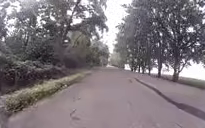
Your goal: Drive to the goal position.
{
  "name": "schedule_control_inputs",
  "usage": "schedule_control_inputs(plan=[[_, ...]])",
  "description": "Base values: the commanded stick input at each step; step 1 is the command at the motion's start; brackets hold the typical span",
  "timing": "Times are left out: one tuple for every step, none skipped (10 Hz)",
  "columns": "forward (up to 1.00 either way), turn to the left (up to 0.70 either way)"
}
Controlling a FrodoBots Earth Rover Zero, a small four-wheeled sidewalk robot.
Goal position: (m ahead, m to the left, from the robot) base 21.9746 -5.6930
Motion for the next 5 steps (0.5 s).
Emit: schedule_control_inputs(plan=[[0.7,0.0],[0.7,0.0],[0.7,0.0],[0.7,0.0],[0.7,0.0]])
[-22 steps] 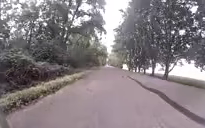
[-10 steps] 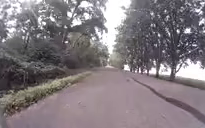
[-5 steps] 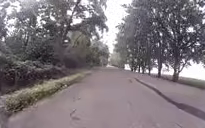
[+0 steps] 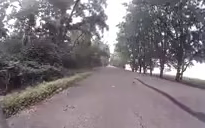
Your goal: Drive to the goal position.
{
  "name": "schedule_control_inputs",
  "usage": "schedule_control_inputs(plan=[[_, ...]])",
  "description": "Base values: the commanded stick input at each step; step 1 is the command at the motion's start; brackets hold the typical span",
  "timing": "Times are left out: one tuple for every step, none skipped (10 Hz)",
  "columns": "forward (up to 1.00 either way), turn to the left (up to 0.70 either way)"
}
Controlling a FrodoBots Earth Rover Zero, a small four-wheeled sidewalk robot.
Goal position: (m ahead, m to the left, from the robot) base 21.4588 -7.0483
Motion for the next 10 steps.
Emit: schedule_control_inputs(plan=[[0.7,0.0],[0.7,0.0],[0.7,0.0],[0.7,0.0],[0.7,0.0],[0.7,0.0],[0.7,0.0],[0.7,0.0],[0.7,0.0],[0.7,0.0]])
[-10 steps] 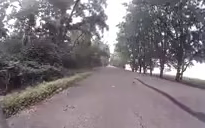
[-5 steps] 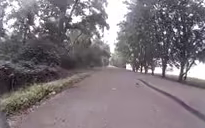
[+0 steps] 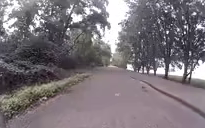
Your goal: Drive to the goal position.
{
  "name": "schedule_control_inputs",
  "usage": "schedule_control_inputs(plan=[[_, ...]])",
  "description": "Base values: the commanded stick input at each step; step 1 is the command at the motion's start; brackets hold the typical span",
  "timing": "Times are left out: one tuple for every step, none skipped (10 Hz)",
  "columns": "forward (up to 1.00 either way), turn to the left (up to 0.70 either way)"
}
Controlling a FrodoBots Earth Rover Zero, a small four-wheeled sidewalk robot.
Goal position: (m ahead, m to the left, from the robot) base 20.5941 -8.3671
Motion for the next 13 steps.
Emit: schedule_control_inputs(plan=[[0.7,0.0],[0.7,0.0],[0.7,0.0],[0.7,0.0],[0.7,0.0],[0.7,0.0],[0.7,0.0],[0.7,0.0],[0.7,0.0],[0.7,0.0],[0.7,0.0],[0.7,0.0],[0.7,0.0]])
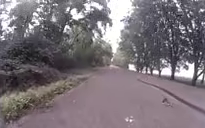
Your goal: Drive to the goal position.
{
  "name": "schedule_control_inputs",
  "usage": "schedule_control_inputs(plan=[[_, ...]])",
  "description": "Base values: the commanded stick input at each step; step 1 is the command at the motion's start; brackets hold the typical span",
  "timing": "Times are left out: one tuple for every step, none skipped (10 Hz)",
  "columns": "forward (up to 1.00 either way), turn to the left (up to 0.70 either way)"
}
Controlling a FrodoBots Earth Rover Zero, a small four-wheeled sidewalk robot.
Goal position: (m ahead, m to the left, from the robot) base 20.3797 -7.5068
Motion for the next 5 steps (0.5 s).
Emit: schedule_control_inputs(plan=[[0.7,0.0],[0.7,0.0],[0.7,0.0],[0.7,0.0],[0.7,-0.13]])
